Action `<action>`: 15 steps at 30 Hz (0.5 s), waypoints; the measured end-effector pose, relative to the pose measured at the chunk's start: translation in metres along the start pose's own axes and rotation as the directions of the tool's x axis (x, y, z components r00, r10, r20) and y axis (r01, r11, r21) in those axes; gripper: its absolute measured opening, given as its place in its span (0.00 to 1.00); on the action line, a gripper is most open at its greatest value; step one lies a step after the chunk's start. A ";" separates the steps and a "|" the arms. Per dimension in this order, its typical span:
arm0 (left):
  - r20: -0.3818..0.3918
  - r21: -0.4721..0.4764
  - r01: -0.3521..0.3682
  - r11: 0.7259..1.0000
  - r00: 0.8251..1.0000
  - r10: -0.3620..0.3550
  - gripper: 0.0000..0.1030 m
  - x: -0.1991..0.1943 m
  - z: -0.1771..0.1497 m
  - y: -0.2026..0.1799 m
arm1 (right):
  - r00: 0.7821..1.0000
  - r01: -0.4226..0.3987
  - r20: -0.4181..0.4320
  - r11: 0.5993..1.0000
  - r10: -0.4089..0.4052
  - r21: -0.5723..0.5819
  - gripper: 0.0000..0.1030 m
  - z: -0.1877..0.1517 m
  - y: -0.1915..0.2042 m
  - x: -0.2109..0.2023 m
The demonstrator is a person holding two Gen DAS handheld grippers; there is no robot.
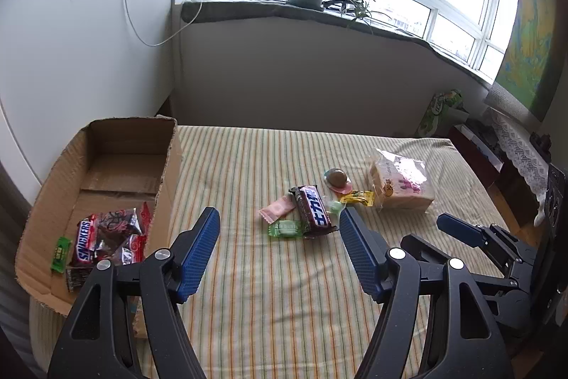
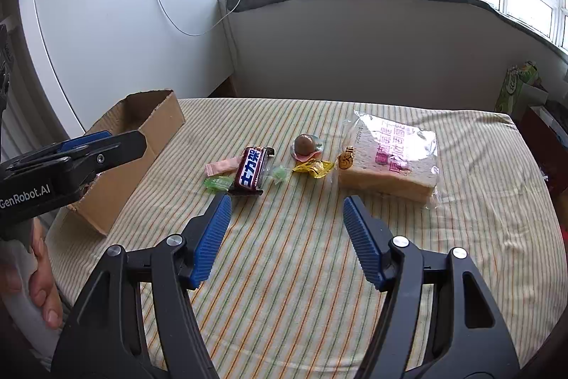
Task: Organize snacks
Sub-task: 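Move both tools back from the box toward the remaining snacks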
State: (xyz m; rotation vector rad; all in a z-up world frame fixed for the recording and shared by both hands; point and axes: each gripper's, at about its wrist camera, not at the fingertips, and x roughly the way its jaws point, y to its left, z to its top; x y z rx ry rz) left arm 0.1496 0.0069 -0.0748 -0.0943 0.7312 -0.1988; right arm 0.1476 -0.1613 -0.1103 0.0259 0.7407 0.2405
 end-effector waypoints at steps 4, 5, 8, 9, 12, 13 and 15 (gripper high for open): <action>-0.004 0.000 0.009 1.000 1.000 -0.009 0.68 0.005 0.001 0.000 | 1.000 0.006 -0.015 1.000 -0.006 -0.013 0.66 0.002 0.000 0.010; -0.008 -0.002 0.012 1.000 1.000 -0.012 0.68 0.007 0.001 0.001 | 1.000 0.006 -0.023 1.000 -0.006 -0.015 0.66 0.002 0.000 0.013; -0.022 -0.009 0.017 1.000 1.000 -0.017 0.68 0.016 0.000 0.002 | 0.998 -0.024 -0.057 1.000 0.023 -0.011 0.66 0.004 -0.002 0.027; -0.030 -0.013 0.020 1.000 0.999 -0.020 0.68 0.020 0.000 0.003 | 0.997 -0.034 -0.075 0.999 0.033 -0.011 0.66 0.005 -0.003 0.035; -0.079 -0.041 0.047 0.998 0.996 -0.050 0.68 0.037 -0.002 0.007 | 0.987 -0.074 -0.144 0.997 0.072 -0.007 0.66 0.006 -0.005 0.059; -0.100 -0.058 0.068 0.996 0.992 -0.074 0.68 0.043 -0.002 0.009 | 0.983 -0.086 -0.164 0.996 0.085 0.001 0.66 0.006 -0.007 0.067; -0.144 -0.095 0.098 0.991 0.983 -0.111 0.68 0.056 -0.004 0.012 | 0.973 -0.101 -0.205 0.995 0.103 0.019 0.66 0.006 -0.011 0.082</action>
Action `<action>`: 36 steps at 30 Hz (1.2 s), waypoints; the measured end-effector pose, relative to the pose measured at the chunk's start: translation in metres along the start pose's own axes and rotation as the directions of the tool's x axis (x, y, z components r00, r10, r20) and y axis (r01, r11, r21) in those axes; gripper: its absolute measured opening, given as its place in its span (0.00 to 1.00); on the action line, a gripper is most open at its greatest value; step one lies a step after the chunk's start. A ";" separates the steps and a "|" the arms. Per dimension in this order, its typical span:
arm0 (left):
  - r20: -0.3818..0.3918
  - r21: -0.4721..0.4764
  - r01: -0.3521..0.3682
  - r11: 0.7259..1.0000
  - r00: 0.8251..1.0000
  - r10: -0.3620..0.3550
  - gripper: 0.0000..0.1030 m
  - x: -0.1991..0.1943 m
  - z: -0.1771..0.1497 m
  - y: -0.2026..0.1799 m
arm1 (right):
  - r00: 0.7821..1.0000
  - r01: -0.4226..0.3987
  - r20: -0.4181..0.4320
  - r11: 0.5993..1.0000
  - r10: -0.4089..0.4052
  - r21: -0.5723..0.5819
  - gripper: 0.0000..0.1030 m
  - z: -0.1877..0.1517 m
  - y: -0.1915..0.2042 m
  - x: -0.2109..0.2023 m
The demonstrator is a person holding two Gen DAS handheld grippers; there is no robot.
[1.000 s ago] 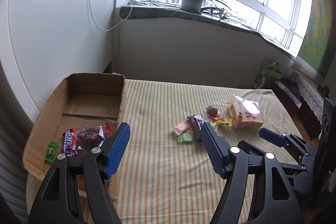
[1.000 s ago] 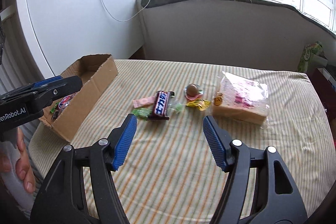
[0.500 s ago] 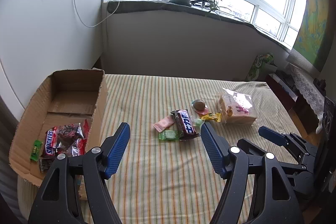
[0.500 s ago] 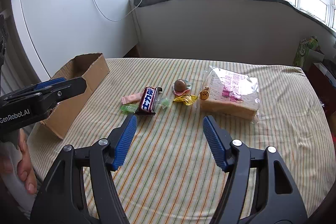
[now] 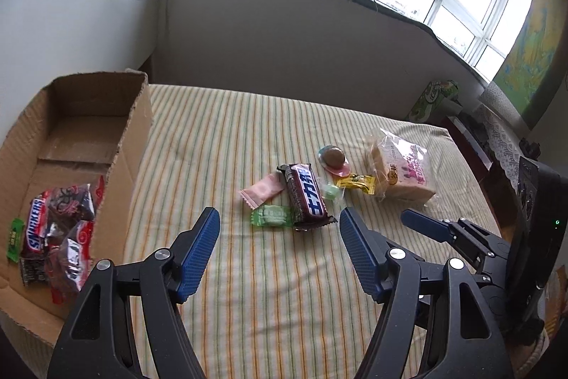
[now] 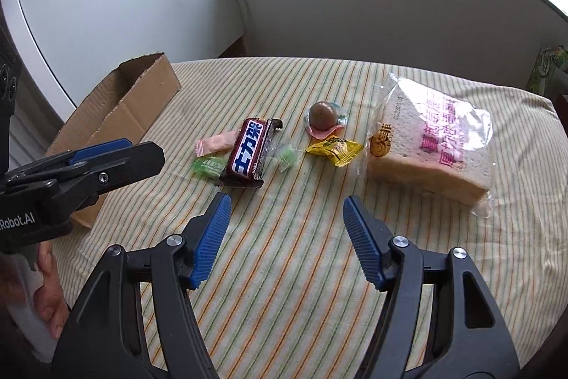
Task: Organize snacks
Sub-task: 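Move both tools back from the box toward the remaining snacks, then grasp the green wrapped candy with the left tool while the right tool grasps the yellow candy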
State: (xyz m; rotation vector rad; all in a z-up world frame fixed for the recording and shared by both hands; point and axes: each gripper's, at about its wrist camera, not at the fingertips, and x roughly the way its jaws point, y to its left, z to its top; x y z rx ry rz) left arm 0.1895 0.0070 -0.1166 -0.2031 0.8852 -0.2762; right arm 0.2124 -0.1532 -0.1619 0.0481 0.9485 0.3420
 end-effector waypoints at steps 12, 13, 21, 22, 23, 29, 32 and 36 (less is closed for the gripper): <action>-0.159 -0.096 0.060 0.994 0.984 -0.075 0.68 0.046 -0.008 0.021 | 0.999 -0.004 -0.042 1.000 0.004 0.004 0.66 0.016 -0.016 0.027; -0.161 -0.096 0.058 0.994 0.984 -0.073 0.68 0.047 -0.008 0.021 | 0.999 -0.004 -0.042 1.000 0.004 0.006 0.66 0.018 -0.018 0.028; -0.146 -0.096 0.058 0.994 0.987 -0.071 0.68 0.049 -0.001 0.020 | 0.999 -0.037 -0.033 0.999 0.038 0.029 0.66 0.036 -0.033 0.032; -0.147 -0.090 0.055 0.994 0.987 -0.068 0.68 0.051 -0.001 0.019 | 0.999 -0.040 -0.034 0.999 0.041 0.033 0.66 0.038 -0.035 0.033; -0.147 -0.080 0.052 0.995 0.987 -0.063 0.68 0.052 0.000 0.018 | 0.998 -0.044 -0.034 0.998 0.045 0.038 0.66 0.039 -0.037 0.034; -0.143 0.031 0.018 0.999 0.990 -0.013 0.68 0.061 -0.001 -0.004 | 0.998 -0.032 -0.044 0.997 0.035 0.071 0.62 0.045 -0.048 0.042; -0.133 0.063 -0.003 0.998 0.991 0.011 0.67 0.067 0.000 -0.013 | 0.999 -0.008 -0.041 0.997 0.012 0.081 0.46 0.047 -0.051 0.043; -0.123 0.101 -0.031 0.994 0.992 0.043 0.61 0.073 0.001 -0.016 | 0.999 -0.023 -0.047 0.994 0.028 0.104 0.45 0.051 -0.057 0.044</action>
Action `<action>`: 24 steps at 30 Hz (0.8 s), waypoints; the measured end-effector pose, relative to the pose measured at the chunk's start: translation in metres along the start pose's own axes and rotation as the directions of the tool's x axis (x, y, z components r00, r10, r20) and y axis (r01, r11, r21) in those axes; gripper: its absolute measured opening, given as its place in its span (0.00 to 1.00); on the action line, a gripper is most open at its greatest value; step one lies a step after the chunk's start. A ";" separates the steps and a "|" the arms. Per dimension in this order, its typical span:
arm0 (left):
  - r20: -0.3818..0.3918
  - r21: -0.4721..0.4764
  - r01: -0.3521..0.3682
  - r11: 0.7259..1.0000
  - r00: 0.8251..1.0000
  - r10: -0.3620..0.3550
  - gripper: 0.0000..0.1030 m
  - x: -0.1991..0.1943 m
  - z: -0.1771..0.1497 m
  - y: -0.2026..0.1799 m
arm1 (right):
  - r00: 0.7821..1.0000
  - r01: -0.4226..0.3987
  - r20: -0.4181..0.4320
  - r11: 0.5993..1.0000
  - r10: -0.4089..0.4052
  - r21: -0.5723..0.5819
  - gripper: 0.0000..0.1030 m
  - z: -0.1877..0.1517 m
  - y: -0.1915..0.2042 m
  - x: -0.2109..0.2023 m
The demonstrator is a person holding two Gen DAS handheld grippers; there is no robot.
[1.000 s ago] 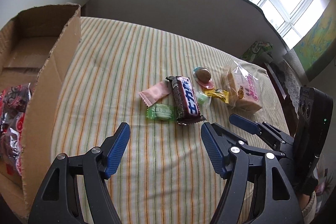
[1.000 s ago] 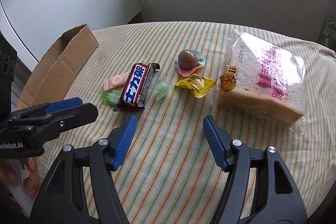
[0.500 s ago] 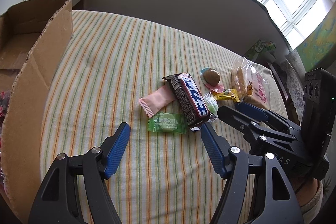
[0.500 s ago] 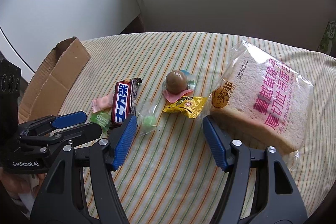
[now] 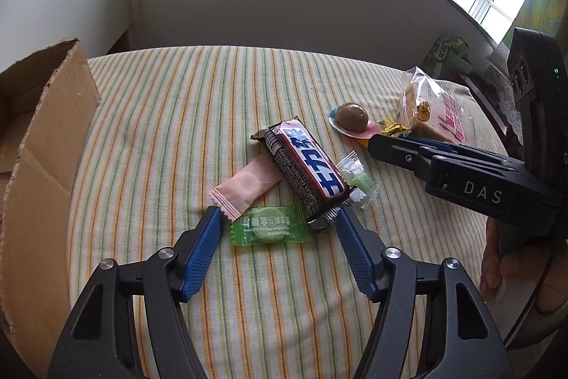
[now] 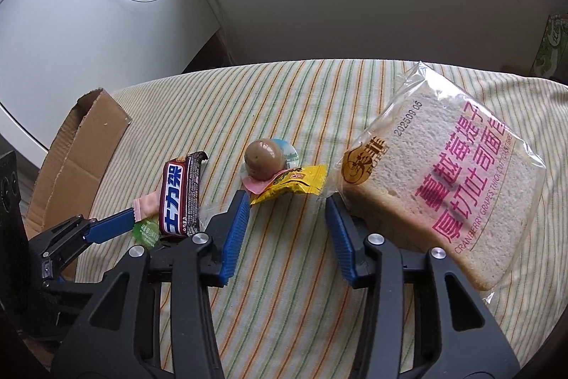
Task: Organize snacks
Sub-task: 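Grasp the green wrapped candy with the left tool while the right tool grasps the yellow candy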
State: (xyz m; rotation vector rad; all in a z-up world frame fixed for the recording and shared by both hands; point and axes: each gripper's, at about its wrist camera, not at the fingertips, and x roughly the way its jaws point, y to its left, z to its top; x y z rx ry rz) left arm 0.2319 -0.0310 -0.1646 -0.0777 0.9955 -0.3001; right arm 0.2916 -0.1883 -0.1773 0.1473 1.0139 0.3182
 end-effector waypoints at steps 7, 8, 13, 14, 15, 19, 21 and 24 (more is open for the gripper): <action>0.018 0.042 -0.031 0.999 0.999 0.030 0.51 0.003 -0.004 -0.003 | 1.000 -0.016 -0.009 1.000 0.016 -0.005 0.54 0.004 0.000 0.002; 0.020 0.046 -0.028 0.999 0.999 0.027 0.50 0.002 -0.005 -0.002 | 1.000 -0.014 -0.009 1.000 0.014 -0.002 0.54 0.005 0.000 0.002; 0.029 0.084 -0.043 0.996 0.999 0.041 0.50 0.000 -0.010 -0.008 | 0.999 -0.037 -0.005 0.999 0.038 0.028 0.56 0.014 -0.002 0.010; 0.031 0.090 -0.047 0.995 0.999 0.044 0.50 0.001 -0.010 -0.009 | 0.999 -0.045 -0.002 0.998 0.045 0.039 0.56 0.016 -0.003 0.010; 0.033 0.092 -0.046 0.995 0.999 0.043 0.50 0.000 -0.010 -0.009 | 0.999 -0.048 -0.001 0.998 0.048 0.043 0.56 0.016 -0.004 0.010; 0.036 0.087 -0.046 0.995 0.998 0.043 0.34 -0.001 -0.010 -0.005 | 1.000 -0.028 0.001 0.999 0.028 0.028 0.25 0.016 -0.004 0.010; 0.037 0.081 -0.040 0.996 0.999 0.037 0.30 -0.002 -0.010 -0.001 | 0.999 -0.033 0.003 0.999 0.033 0.031 0.20 0.015 -0.004 0.010; 0.039 0.078 -0.022 0.997 0.999 0.019 0.26 -0.003 -0.011 0.002 | 0.999 -0.045 0.014 0.999 0.045 0.020 0.14 0.012 -0.001 0.007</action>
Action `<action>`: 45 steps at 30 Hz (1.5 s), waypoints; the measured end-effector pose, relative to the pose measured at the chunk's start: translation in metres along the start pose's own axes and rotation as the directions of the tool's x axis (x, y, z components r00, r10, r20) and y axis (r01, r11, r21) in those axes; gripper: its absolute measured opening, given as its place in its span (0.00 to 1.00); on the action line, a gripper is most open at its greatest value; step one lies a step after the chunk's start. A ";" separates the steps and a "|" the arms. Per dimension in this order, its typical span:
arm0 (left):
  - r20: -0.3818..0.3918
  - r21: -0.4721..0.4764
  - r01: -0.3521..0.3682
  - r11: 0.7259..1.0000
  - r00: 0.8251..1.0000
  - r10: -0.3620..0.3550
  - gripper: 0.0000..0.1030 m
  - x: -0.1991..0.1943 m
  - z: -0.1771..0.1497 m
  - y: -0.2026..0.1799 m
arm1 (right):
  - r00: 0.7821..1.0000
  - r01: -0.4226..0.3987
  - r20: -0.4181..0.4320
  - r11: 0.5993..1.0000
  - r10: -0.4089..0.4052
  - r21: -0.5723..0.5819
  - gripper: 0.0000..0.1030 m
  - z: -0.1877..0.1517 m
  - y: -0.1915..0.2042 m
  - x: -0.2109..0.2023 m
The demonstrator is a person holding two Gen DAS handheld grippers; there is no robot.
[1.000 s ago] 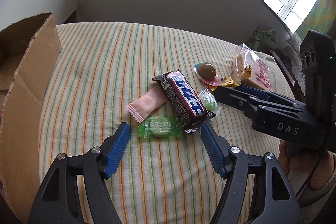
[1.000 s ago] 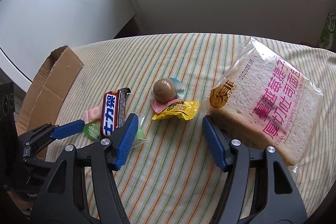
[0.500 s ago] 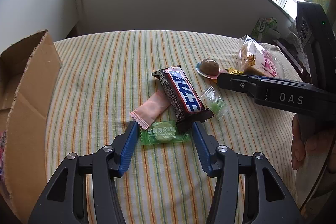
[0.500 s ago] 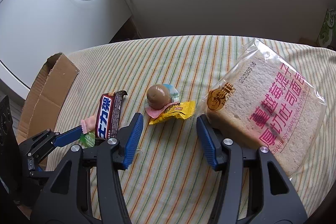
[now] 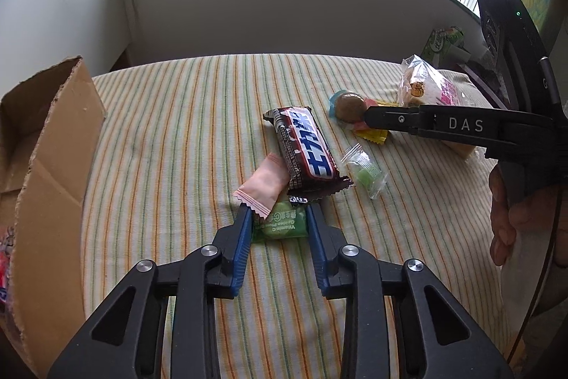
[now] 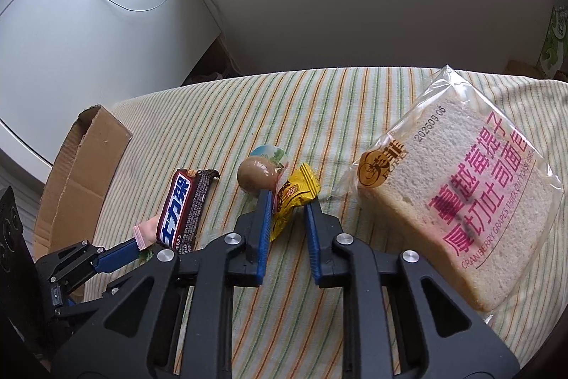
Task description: Organize snacks
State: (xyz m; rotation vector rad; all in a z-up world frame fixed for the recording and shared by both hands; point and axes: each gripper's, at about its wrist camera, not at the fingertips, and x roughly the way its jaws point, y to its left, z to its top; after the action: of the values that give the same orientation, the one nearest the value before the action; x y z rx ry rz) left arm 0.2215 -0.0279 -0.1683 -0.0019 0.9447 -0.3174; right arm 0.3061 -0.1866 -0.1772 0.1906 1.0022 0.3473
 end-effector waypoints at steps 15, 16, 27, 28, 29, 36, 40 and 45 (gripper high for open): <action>0.027 -0.066 0.095 0.993 0.995 -0.093 0.20 -0.030 -0.019 0.012 | 0.999 0.039 0.014 0.999 -0.038 -0.032 0.11 -0.061 0.011 -0.062; 0.025 -0.065 0.096 0.993 0.995 -0.095 0.20 -0.033 -0.021 0.012 | 0.999 0.041 0.010 0.999 -0.040 -0.031 0.11 -0.068 0.010 -0.068; 0.012 -0.074 0.106 0.992 0.994 -0.105 0.20 -0.038 -0.039 0.007 | 0.989 0.145 -0.007 0.988 -0.146 -0.051 0.20 -0.101 -0.002 -0.088; 0.014 -0.074 0.107 0.992 0.994 -0.106 0.20 -0.039 -0.039 0.006 | 0.988 0.155 -0.013 0.987 -0.156 -0.054 0.20 -0.102 -0.004 -0.087; 0.016 -0.075 0.107 0.992 0.994 -0.106 0.20 -0.042 -0.042 0.005 | 0.985 0.167 -0.020 0.984 -0.169 -0.063 0.21 -0.103 -0.005 -0.086; 0.025 -0.070 0.108 0.992 0.994 -0.106 0.20 -0.043 -0.037 0.000 | 0.987 0.160 -0.017 0.987 -0.160 -0.027 0.22 -0.104 -0.023 -0.089; 0.030 -0.068 0.111 0.992 0.994 -0.109 0.19 -0.045 -0.036 0.000 | 0.989 0.149 0.008 0.989 -0.149 0.001 0.31 -0.094 -0.027 -0.083; 0.045 -0.064 0.114 0.991 0.993 -0.111 0.19 -0.048 -0.033 -0.002 | 0.989 0.148 0.021 0.989 -0.148 -0.014 0.11 -0.090 -0.022 -0.077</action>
State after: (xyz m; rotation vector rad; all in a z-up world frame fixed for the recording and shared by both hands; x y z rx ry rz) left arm 0.1685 -0.0122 -0.1492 -0.1230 0.9161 -0.3887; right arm 0.1965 -0.2360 -0.1704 0.1043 0.9870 0.2171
